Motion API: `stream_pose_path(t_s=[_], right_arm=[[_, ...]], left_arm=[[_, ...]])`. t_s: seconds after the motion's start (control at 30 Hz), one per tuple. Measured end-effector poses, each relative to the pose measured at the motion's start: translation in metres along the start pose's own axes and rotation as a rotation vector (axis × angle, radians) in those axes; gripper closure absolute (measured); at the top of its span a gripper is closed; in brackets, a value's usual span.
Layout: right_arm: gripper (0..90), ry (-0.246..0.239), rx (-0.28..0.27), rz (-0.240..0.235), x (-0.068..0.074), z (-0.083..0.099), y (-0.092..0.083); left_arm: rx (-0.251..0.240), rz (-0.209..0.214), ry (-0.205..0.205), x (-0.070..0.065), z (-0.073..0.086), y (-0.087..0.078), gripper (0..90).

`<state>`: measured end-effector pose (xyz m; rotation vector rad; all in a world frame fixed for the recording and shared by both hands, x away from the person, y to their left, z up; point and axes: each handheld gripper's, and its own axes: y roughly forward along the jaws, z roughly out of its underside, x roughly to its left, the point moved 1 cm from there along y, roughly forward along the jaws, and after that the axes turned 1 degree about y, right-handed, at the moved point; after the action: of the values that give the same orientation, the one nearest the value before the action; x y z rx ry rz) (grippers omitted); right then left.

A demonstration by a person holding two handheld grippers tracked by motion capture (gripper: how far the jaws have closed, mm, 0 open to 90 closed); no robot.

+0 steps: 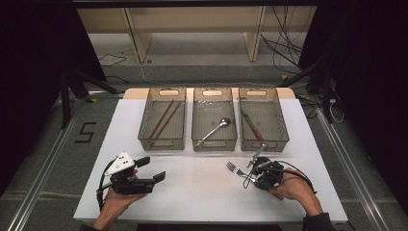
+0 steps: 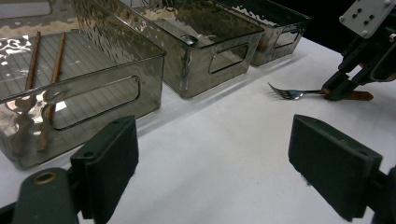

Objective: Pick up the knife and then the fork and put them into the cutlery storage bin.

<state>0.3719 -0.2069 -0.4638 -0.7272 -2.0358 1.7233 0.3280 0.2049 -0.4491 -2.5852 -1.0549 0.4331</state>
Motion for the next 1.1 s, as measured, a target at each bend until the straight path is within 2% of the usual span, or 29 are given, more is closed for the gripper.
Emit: stream_pose_path(t_s=[0.23, 0.63, 0.73, 0.87, 1.1], right_arm=[[77.6, -0.002, -0.019, 0.006, -0.001, 0.001, -0.006], [77.7, 0.018, -0.108, -0.002, -0.002, 0.001, -0.023], [77.6, 0.018, -0.120, 0.015, -0.001, 0.000, -0.026], [77.6, 0.014, -0.146, 0.018, -0.001, -0.001, -0.029], [77.6, 0.034, -0.203, 0.021, -0.004, 0.000, -0.035]], left_arm=[[0.000, 0.000, 0.000, 0.000, 0.000, 0.000, 15.8], [-0.001, -0.001, 0.002, 0.000, 0.000, 0.000, 15.7], [-0.001, -0.001, 0.002, 0.000, 0.000, 0.000, 15.7], [-0.002, -0.001, 0.001, 0.000, 0.000, 0.000, 15.8], [-0.004, -0.002, 0.002, 0.000, 0.000, 0.000, 15.7]])
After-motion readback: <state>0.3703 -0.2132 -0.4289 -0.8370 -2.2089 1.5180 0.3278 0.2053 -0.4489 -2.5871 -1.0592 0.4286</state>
